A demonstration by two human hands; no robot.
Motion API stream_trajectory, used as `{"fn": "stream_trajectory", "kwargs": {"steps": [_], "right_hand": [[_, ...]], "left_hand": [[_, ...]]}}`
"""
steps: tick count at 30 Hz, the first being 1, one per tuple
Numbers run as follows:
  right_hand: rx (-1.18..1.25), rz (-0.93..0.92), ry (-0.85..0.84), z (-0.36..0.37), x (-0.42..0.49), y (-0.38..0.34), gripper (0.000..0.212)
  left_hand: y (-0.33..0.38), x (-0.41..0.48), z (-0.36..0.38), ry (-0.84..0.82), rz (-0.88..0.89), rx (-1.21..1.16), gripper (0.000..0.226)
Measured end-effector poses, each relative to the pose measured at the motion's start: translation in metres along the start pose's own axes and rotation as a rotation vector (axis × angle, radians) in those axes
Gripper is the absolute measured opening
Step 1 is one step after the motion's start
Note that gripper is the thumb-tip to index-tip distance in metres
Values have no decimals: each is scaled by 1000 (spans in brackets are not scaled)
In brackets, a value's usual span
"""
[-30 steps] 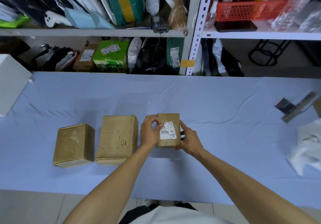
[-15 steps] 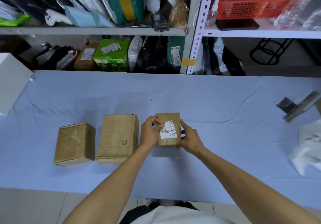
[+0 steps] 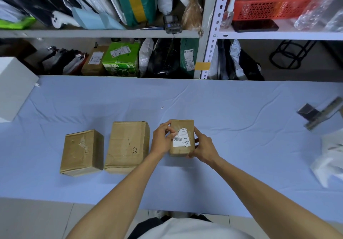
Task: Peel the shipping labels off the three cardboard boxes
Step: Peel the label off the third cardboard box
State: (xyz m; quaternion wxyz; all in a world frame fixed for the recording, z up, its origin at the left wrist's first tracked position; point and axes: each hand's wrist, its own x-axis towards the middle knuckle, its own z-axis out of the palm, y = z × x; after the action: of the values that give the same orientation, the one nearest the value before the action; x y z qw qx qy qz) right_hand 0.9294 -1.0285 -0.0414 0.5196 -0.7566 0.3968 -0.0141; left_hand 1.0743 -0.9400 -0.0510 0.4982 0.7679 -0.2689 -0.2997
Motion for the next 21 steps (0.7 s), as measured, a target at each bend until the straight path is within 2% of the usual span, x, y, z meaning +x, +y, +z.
{"fn": "stream_trajectory", "kwargs": {"steps": [10,21], "right_hand": [[-16,-6,9,2,0,2,96],[-19,-13,11,1,-1,2,94]], "left_hand": [[0,-1,0,-26,-2,13,23],[-4,0,2,-21,-16,7,9]]}}
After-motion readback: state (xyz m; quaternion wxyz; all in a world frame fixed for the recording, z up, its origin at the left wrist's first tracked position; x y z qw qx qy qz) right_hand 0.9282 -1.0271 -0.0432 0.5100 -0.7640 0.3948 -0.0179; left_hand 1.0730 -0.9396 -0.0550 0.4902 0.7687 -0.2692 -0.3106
